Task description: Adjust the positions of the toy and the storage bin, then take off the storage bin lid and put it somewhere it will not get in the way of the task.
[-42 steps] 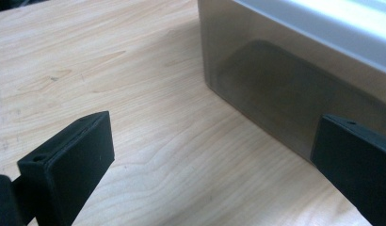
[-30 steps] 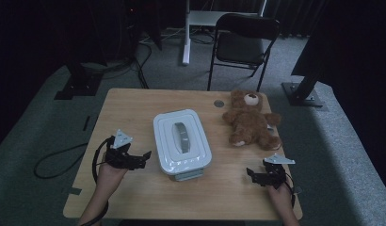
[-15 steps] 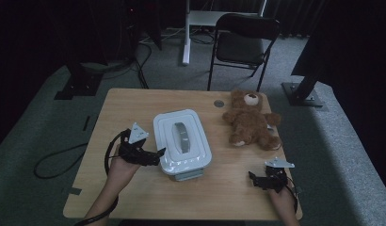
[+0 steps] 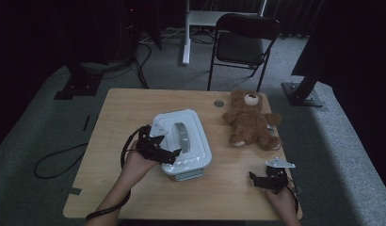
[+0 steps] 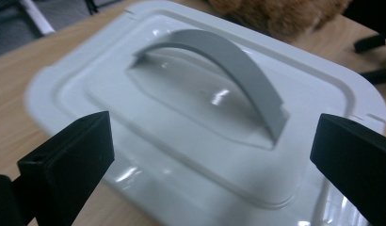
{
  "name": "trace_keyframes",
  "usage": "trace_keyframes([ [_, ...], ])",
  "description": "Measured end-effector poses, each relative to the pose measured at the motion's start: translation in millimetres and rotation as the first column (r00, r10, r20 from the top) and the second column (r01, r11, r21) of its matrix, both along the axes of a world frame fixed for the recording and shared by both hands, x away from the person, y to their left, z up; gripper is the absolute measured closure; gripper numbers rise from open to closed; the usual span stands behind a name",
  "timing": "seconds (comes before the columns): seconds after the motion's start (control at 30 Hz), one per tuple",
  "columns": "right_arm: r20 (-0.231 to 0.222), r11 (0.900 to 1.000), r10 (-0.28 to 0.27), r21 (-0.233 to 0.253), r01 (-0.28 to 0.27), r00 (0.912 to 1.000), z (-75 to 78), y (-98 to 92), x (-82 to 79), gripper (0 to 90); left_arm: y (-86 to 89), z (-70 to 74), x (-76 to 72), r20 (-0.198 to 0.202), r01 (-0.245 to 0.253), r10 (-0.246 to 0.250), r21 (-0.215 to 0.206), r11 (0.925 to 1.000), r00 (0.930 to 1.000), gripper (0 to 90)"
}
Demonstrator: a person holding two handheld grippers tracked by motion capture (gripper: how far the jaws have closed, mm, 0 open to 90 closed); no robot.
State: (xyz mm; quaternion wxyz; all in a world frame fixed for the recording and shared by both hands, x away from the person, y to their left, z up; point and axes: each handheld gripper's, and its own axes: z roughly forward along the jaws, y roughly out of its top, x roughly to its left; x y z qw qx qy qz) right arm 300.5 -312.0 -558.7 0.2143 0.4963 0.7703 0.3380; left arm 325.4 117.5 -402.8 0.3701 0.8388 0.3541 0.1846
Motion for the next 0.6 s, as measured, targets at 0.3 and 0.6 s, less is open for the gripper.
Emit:
trace_keyframes([
  [0.3,-0.001,1.000,-0.005,0.000,0.005,1.0000,0.1,-0.1,0.0,12.5,-19.1,0.4,7.3,-0.024,-0.005,0.005,0.013,0.9999,0.9997,1.0],
  [0.6,-0.001,1.000,-0.009,0.001,0.009,1.0000,0.1,-0.2,0.0,12.5,-31.2,-2.1,19.2,-0.031,-0.034,0.034,0.003,0.9994,0.9989,1.0],
])
